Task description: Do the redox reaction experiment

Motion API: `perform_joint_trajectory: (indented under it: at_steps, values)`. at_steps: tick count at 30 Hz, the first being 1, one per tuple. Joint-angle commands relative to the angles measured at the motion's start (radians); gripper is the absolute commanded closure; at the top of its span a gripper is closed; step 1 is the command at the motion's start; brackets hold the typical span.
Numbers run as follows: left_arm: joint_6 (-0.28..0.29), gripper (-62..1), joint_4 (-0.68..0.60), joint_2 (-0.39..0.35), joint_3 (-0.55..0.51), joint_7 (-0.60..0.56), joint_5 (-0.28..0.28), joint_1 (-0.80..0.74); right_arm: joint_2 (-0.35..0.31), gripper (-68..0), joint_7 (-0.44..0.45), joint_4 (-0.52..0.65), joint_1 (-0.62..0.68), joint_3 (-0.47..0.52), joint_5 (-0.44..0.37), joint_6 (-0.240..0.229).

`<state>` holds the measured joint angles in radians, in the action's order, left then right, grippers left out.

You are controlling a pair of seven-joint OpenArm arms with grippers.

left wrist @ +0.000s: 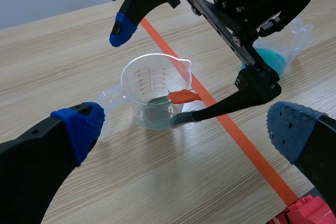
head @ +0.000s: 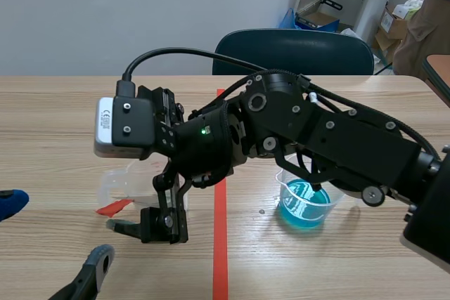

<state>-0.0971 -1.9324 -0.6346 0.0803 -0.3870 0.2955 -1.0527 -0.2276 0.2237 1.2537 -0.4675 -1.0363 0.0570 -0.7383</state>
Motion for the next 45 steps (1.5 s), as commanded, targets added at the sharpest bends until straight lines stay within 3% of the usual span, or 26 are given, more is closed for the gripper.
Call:
perform_joint_trajectory:
  at_steps: [1,4,13,19,23,27,33,41,45]
  values:
    - [0.003,-62.3,-0.006,0.005,0.005,-0.013,-0.001,0.003,-0.014,-67.9,0.009,0.008,-0.008,0.003,-0.033,-0.007]
    - [0.003,-62.3,-0.006,0.005,0.005,-0.013,-0.001,0.006,-0.046,-67.9,0.011,0.030,0.008,0.003,-0.084,-0.007]
    - [-0.008,-62.3,-0.006,0.005,0.005,-0.013,0.000,0.006,-0.206,-67.9,0.011,0.183,0.087,0.049,-0.251,0.094]
    - [-0.025,-62.3,-0.016,0.005,-0.028,0.015,0.052,0.000,-0.311,-67.9,0.011,0.292,0.222,0.182,-0.335,0.168]
    - [-0.025,-62.3,-0.077,0.005,-0.072,0.088,0.053,0.000,-0.358,-67.9,0.007,0.370,0.348,0.323,-0.365,0.206]
    - [-0.044,-62.3,-0.159,0.014,-0.126,0.162,0.052,0.001,-0.368,-67.9,-0.001,0.446,0.491,0.489,-0.364,0.227]
    - [-0.052,-62.3,-0.245,0.103,-0.230,0.218,0.024,0.009,-0.367,-67.9,-0.029,0.573,0.690,0.699,-0.373,0.236]
    - [-0.047,-62.3,-0.321,0.139,-0.252,0.245,-0.092,0.011,-0.360,-67.9,-0.051,0.721,0.917,0.896,-0.404,0.276]
    - [-0.047,-62.3,-0.323,0.161,-0.252,0.287,-0.098,0.026,-0.359,-67.9,-0.054,0.766,1.016,0.983,-0.438,0.279]
